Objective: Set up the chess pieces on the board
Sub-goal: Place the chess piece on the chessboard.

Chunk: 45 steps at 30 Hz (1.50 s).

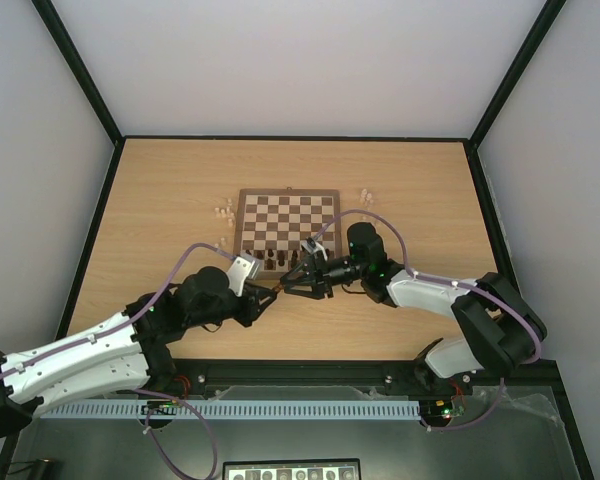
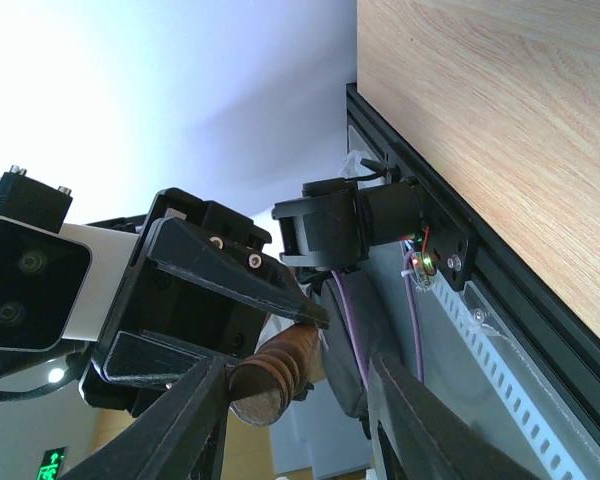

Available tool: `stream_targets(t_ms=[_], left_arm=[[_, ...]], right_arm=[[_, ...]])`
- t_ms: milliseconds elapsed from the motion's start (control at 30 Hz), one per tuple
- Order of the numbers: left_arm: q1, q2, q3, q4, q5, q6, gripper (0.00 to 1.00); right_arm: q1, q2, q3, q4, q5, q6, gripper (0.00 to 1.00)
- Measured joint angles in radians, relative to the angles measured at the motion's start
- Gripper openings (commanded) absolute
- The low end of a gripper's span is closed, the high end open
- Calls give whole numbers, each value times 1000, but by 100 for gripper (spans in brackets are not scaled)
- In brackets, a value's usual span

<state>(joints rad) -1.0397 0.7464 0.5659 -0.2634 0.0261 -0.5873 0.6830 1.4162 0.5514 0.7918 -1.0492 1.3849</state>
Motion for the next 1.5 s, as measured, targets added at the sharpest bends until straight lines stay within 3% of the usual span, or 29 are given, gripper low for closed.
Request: stream_targets(t_ms=[367, 533, 900, 967, 1067, 1200, 1500], left_arm=[[0, 23, -11, 27, 0, 0, 20], [0, 23, -12, 34, -1, 0, 20], [0, 26, -12, 34, -5, 0, 21], [-1, 27, -12, 33, -8, 0, 26], [-1, 28, -12, 34, -16, -3, 44], [-1, 27, -11, 35, -36, -8, 56], [-1, -58, -9, 47, -84, -11, 60]], right_arm=[[11, 4, 2, 0, 3, 0, 39], [11, 4, 12, -6, 3, -7, 24], [11, 3, 14, -26, 3, -26, 16], [11, 3, 14, -32, 4, -32, 15], [11, 3, 14, -36, 4, -38, 13], [11, 3, 14, -40, 9, -38, 12], [11, 11, 15, 92, 51, 76, 12]])
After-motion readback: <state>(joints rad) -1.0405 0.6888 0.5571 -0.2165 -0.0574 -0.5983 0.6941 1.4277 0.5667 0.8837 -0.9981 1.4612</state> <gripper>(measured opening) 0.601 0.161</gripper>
